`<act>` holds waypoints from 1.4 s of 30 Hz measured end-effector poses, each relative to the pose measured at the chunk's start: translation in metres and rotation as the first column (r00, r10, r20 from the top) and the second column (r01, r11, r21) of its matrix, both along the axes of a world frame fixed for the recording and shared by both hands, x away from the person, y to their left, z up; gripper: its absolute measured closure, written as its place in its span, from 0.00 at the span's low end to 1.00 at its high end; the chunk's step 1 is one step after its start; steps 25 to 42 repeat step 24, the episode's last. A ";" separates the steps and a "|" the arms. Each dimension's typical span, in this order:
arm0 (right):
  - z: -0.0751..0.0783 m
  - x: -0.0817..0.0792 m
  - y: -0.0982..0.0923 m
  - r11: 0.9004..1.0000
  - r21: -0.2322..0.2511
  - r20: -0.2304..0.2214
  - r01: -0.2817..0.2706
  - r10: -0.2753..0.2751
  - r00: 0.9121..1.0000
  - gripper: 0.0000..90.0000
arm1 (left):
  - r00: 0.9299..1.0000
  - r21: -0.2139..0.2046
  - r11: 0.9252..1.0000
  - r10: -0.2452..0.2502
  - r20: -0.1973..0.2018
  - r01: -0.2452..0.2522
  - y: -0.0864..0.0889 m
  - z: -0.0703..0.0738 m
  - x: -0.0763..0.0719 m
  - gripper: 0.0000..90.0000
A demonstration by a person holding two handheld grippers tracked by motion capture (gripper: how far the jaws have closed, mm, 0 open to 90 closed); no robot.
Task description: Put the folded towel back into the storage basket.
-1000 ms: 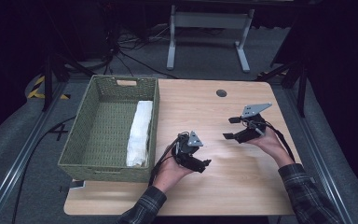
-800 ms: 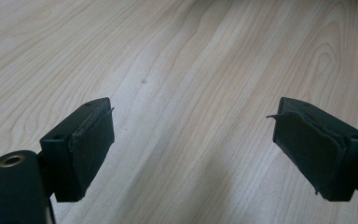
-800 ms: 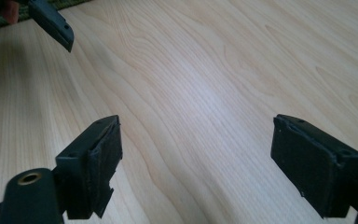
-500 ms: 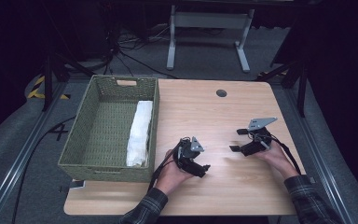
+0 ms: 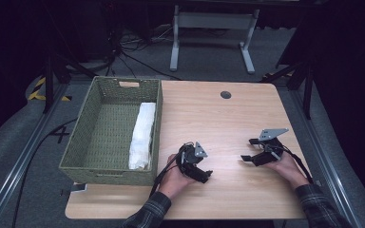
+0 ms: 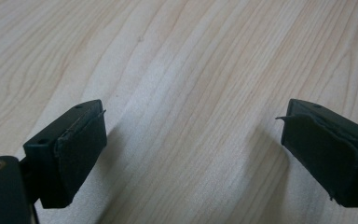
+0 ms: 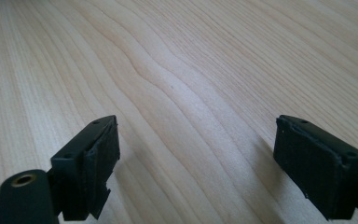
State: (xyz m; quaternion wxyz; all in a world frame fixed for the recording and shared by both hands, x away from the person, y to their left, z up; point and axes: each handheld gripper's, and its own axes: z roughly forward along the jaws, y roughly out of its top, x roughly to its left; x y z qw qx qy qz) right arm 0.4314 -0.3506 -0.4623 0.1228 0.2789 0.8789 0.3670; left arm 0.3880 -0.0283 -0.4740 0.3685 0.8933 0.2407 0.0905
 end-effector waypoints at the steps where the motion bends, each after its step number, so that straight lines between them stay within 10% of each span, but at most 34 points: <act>1: -0.001 0.000 -0.001 1.000 0.002 0.006 0.004 -0.004 1.000 0.17 | 1.000 0.004 1.000 -0.007 -0.003 0.007 0.000 0.000 0.000 0.07; 42: -0.006 -0.003 0.002 0.995 -0.024 0.008 0.096 -0.096 0.995 0.00 | 1.000 0.020 1.000 -0.011 -0.008 0.011 -0.002 0.000 -0.001 0.03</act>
